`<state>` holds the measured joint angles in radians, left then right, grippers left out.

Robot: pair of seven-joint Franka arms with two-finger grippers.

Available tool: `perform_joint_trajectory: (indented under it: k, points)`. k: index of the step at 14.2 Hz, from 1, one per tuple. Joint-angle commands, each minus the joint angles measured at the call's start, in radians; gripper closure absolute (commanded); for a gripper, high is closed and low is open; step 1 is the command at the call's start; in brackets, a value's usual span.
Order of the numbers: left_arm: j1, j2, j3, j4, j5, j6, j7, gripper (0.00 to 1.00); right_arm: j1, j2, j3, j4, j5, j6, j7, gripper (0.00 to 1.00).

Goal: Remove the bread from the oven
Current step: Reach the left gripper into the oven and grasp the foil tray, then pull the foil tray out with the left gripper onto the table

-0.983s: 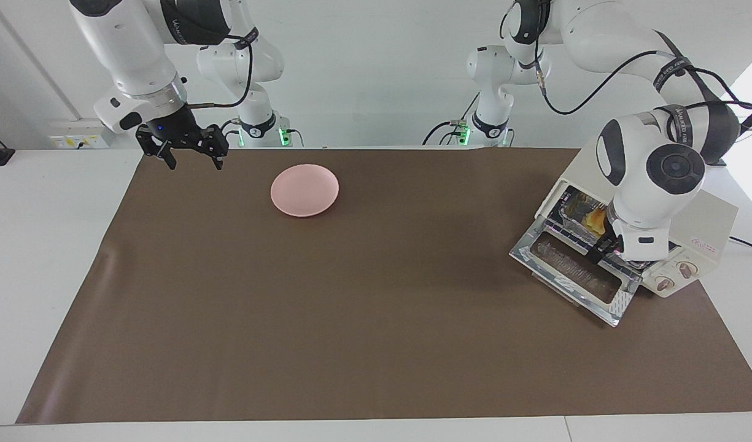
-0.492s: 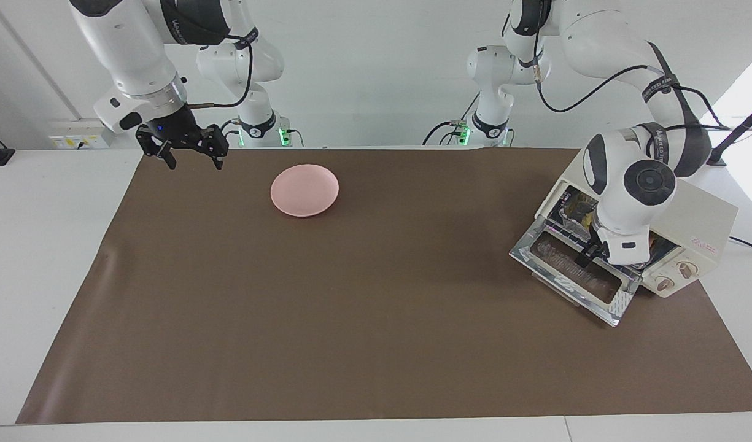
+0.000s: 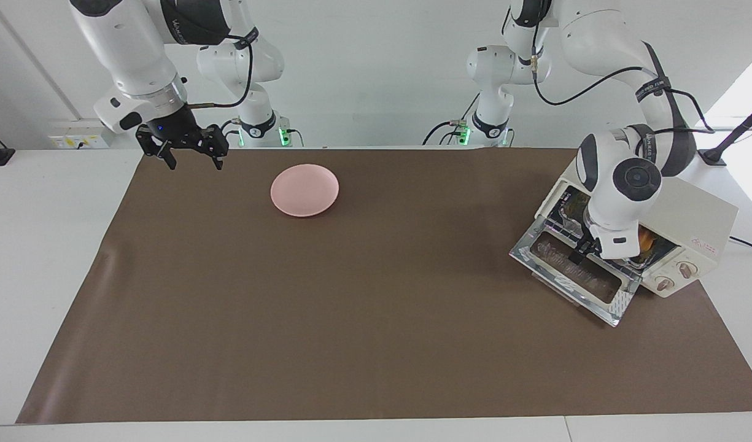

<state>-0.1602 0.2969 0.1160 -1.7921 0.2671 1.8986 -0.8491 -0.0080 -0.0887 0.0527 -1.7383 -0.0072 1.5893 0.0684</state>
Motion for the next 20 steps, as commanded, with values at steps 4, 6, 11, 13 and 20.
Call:
perform_joint_trajectory:
  k: [4, 6, 11, 13, 20]
  points:
    - [-0.001, -0.041, -0.002, -0.069, 0.024, 0.040, -0.011, 1.00, -0.020, -0.003, 0.012, 0.005, 0.000, -0.015, -0.027, 0.00]
    - [-0.012, -0.035, -0.004, -0.060, 0.026, 0.059, 0.019, 1.00, -0.020, -0.003, 0.012, 0.005, 0.001, -0.015, -0.027, 0.00]
    - [-0.129, 0.053, -0.012, 0.159, -0.082, 0.066, 0.061, 1.00, -0.020, -0.003, 0.012, 0.005, 0.000, -0.015, -0.027, 0.00]
    - [-0.201, 0.086, -0.013, 0.241, -0.130, 0.062, 0.059, 1.00, -0.020, -0.003, 0.012, 0.005, 0.000, -0.015, -0.027, 0.00]
    - [-0.493, 0.090, -0.025, 0.272, -0.230, 0.016, 0.074, 1.00, -0.020, -0.003, 0.012, 0.005, 0.001, -0.015, -0.029, 0.00]
